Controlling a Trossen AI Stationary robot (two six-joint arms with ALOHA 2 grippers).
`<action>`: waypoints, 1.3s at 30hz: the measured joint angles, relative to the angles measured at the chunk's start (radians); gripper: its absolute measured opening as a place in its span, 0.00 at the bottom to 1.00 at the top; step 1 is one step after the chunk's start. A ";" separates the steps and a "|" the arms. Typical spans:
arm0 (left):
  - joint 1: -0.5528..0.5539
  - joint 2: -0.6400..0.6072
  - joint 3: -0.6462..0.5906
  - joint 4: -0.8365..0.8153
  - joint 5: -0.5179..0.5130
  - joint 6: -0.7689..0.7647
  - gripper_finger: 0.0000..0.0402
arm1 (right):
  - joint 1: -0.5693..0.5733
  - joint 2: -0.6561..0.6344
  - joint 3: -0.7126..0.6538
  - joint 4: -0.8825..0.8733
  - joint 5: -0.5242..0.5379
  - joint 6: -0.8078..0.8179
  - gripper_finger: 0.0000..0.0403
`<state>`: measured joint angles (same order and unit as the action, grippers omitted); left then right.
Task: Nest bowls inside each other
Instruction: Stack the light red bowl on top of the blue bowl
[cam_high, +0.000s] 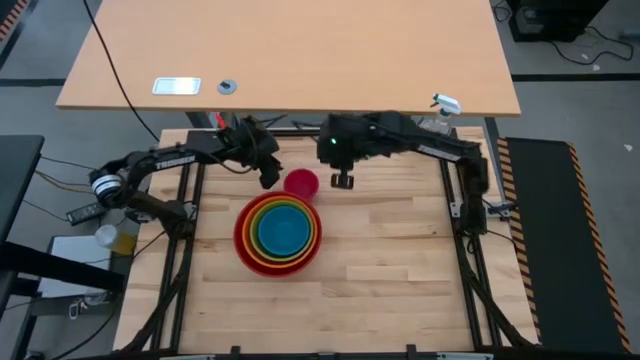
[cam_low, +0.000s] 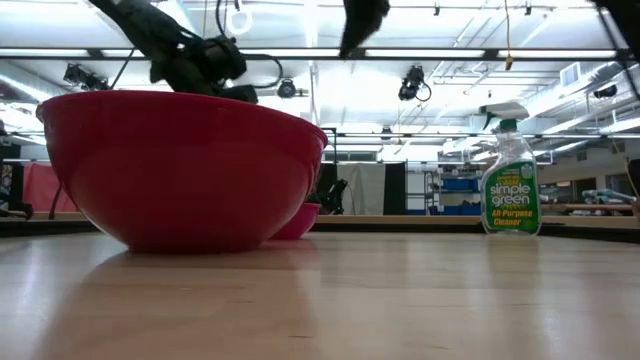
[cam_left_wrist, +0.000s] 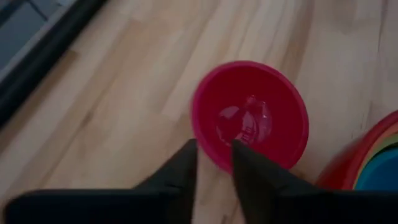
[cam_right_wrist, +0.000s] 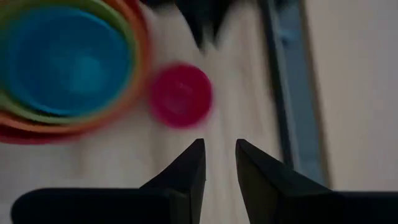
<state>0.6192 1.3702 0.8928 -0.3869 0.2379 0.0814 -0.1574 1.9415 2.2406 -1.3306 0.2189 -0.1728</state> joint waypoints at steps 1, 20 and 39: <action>-0.009 0.019 0.000 0.012 0.000 0.004 0.30 | 0.009 -0.027 -0.042 0.046 -0.015 -0.003 0.24; -0.062 0.296 0.000 0.140 -0.009 0.000 0.68 | 0.039 -0.527 -1.236 1.130 -0.059 0.168 0.24; -0.084 0.285 0.001 0.145 -0.041 -0.008 0.06 | 0.046 -0.548 -1.308 1.245 -0.058 0.197 0.24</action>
<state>0.5350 1.6553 0.8940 -0.2421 0.1969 0.0738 -0.1117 1.3937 0.9321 -0.0855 0.1608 0.0242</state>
